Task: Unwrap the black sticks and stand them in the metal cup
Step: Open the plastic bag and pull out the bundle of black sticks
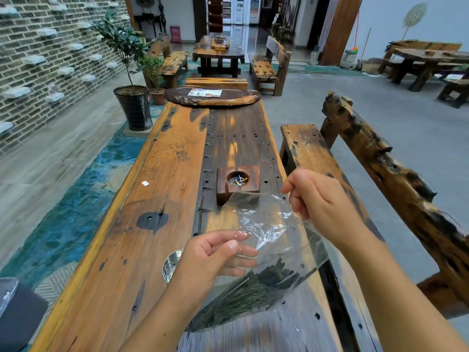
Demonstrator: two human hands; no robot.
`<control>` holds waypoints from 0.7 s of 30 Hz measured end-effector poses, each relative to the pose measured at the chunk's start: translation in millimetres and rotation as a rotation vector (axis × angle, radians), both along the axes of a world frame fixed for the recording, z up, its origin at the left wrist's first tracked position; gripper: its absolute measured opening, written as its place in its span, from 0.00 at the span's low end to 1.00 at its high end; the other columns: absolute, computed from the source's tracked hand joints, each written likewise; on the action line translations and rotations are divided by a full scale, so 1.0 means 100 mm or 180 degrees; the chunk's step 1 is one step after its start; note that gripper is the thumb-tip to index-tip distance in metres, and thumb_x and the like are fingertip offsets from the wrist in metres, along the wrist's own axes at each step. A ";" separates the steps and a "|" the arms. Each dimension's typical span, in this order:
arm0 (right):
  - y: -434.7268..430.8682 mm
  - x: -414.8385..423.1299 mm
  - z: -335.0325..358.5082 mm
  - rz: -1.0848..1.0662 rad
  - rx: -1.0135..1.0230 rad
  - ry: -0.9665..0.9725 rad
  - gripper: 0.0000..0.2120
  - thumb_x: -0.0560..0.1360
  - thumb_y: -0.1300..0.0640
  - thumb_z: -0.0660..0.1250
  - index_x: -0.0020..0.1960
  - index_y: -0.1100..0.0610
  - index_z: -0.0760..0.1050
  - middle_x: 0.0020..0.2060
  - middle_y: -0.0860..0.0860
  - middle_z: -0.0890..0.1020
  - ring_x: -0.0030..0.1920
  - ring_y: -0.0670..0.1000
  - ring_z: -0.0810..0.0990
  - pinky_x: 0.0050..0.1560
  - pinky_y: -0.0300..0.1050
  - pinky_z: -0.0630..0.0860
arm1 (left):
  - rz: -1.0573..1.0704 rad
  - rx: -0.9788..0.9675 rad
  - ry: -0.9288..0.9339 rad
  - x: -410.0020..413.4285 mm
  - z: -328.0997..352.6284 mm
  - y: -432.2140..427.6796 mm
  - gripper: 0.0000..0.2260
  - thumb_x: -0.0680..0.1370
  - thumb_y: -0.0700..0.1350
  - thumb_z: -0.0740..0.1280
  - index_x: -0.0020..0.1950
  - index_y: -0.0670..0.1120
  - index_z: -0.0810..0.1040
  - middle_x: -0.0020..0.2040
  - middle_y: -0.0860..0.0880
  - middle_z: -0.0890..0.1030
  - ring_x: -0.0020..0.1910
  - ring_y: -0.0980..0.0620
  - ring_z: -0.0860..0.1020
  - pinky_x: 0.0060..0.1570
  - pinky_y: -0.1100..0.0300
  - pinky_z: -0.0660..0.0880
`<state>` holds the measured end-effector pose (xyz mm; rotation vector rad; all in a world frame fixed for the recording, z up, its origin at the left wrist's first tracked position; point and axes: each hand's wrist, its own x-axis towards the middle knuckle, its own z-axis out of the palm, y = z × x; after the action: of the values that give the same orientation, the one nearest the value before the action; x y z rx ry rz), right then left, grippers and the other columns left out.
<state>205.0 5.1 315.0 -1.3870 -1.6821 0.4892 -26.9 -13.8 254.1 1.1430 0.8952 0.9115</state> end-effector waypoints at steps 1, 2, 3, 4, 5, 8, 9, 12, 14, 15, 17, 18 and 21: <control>-0.04 0.01 -0.04 -0.0096 0.0203 -0.0299 0.25 0.83 0.42 0.51 0.42 0.56 0.77 0.29 0.51 0.77 0.29 0.48 0.75 0.30 0.48 0.72 | 0.0007 0.0000 -0.0016 0.00 0.00 0.00 0.09 0.81 0.38 0.63 0.57 0.41 0.82 0.46 0.40 0.87 0.46 0.40 0.86 0.41 0.55 0.83; -0.08 0.02 -0.09 -0.0217 0.0401 -0.0543 0.26 0.82 0.39 0.51 0.42 0.56 0.77 0.29 0.49 0.76 0.29 0.48 0.75 0.31 0.51 0.72 | 0.0015 -0.0005 -0.0029 0.00 0.00 0.00 0.09 0.81 0.38 0.63 0.56 0.40 0.82 0.46 0.40 0.87 0.46 0.40 0.86 0.41 0.56 0.83; -0.12 0.03 -0.14 -0.0352 0.0576 -0.0698 0.26 0.82 0.38 0.51 0.42 0.55 0.76 0.29 0.48 0.76 0.30 0.47 0.75 0.31 0.50 0.71 | 0.0022 -0.0012 -0.0045 0.00 -0.01 0.00 0.09 0.81 0.37 0.63 0.56 0.40 0.82 0.46 0.40 0.87 0.46 0.39 0.86 0.40 0.56 0.83; -0.16 0.03 -0.19 -0.0479 0.0709 -0.0771 0.25 0.81 0.37 0.52 0.42 0.54 0.76 0.30 0.46 0.76 0.30 0.46 0.75 0.30 0.48 0.71 | 0.0024 -0.0018 -0.0057 0.00 -0.01 0.00 0.09 0.80 0.37 0.63 0.56 0.40 0.82 0.46 0.40 0.87 0.45 0.39 0.86 0.40 0.57 0.83; -0.19 0.05 -0.24 -0.0578 0.0789 -0.0810 0.24 0.81 0.37 0.54 0.42 0.54 0.76 0.31 0.45 0.76 0.31 0.45 0.74 0.30 0.46 0.70 | 0.0019 -0.0022 -0.0065 0.00 -0.01 0.00 0.09 0.80 0.38 0.64 0.56 0.40 0.82 0.46 0.39 0.87 0.45 0.39 0.86 0.40 0.57 0.83; -0.29 0.09 -0.37 -0.0743 0.0831 -0.1024 0.18 0.79 0.40 0.61 0.42 0.54 0.76 0.33 0.46 0.75 0.35 0.45 0.73 0.34 0.46 0.71 | -0.0001 -0.0021 -0.0067 0.01 -0.01 0.00 0.09 0.80 0.38 0.64 0.56 0.40 0.82 0.46 0.39 0.87 0.45 0.39 0.86 0.40 0.56 0.83; -0.32 0.10 -0.41 -0.0771 0.0831 -0.1102 0.17 0.79 0.41 0.62 0.42 0.54 0.76 0.34 0.46 0.75 0.36 0.45 0.73 0.36 0.46 0.71 | 0.0004 -0.0019 -0.0064 0.02 -0.01 0.00 0.09 0.80 0.38 0.64 0.56 0.40 0.82 0.46 0.39 0.87 0.45 0.39 0.86 0.40 0.56 0.83; -0.38 0.07 -0.47 -0.0808 0.0888 -0.1104 0.14 0.78 0.45 0.68 0.42 0.54 0.77 0.35 0.46 0.75 0.37 0.46 0.73 0.36 0.43 0.71 | 0.0017 -0.0012 -0.0060 0.03 -0.01 0.01 0.09 0.80 0.38 0.64 0.56 0.40 0.82 0.46 0.39 0.87 0.45 0.39 0.86 0.40 0.57 0.83; -0.40 0.04 -0.50 -0.0832 0.0928 -0.0967 0.11 0.76 0.50 0.72 0.40 0.55 0.77 0.34 0.47 0.75 0.36 0.47 0.73 0.35 0.42 0.70 | -0.0006 -0.0015 -0.0048 0.05 -0.02 0.01 0.09 0.80 0.37 0.64 0.55 0.40 0.82 0.46 0.39 0.87 0.45 0.39 0.86 0.40 0.57 0.83; -0.41 0.03 -0.52 -0.0847 0.0916 -0.0914 0.10 0.75 0.52 0.74 0.40 0.56 0.76 0.34 0.47 0.75 0.36 0.46 0.73 0.35 0.41 0.70 | -0.0017 -0.0021 -0.0037 0.06 -0.03 0.01 0.09 0.80 0.37 0.63 0.55 0.40 0.82 0.46 0.39 0.87 0.45 0.40 0.86 0.40 0.57 0.83; -0.43 0.00 -0.54 -0.0878 0.0847 -0.0784 0.11 0.74 0.54 0.75 0.39 0.56 0.75 0.33 0.47 0.74 0.36 0.45 0.72 0.36 0.35 0.68 | -0.0032 -0.0036 -0.0021 0.07 -0.04 0.01 0.09 0.80 0.37 0.63 0.56 0.40 0.82 0.46 0.39 0.87 0.45 0.40 0.86 0.40 0.56 0.83; -0.44 -0.01 -0.54 -0.0892 0.0815 -0.0694 0.12 0.74 0.54 0.75 0.38 0.56 0.74 0.33 0.46 0.73 0.36 0.45 0.72 0.37 0.33 0.66 | -0.0034 -0.0038 -0.0016 0.07 -0.04 0.01 0.09 0.81 0.37 0.63 0.56 0.40 0.82 0.46 0.39 0.87 0.45 0.40 0.86 0.41 0.56 0.83; -0.45 -0.02 -0.55 -0.0918 0.0797 -0.0576 0.14 0.74 0.53 0.74 0.36 0.56 0.71 0.31 0.46 0.71 0.34 0.45 0.70 0.36 0.32 0.65 | -0.0027 -0.0009 0.0017 0.06 -0.05 0.01 0.09 0.81 0.37 0.63 0.56 0.40 0.82 0.46 0.40 0.87 0.45 0.40 0.86 0.41 0.57 0.83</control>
<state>202.7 -39.6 260.2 -1.4873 -1.5855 -0.0112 -20.9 -12.6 249.0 1.1464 0.8951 0.9005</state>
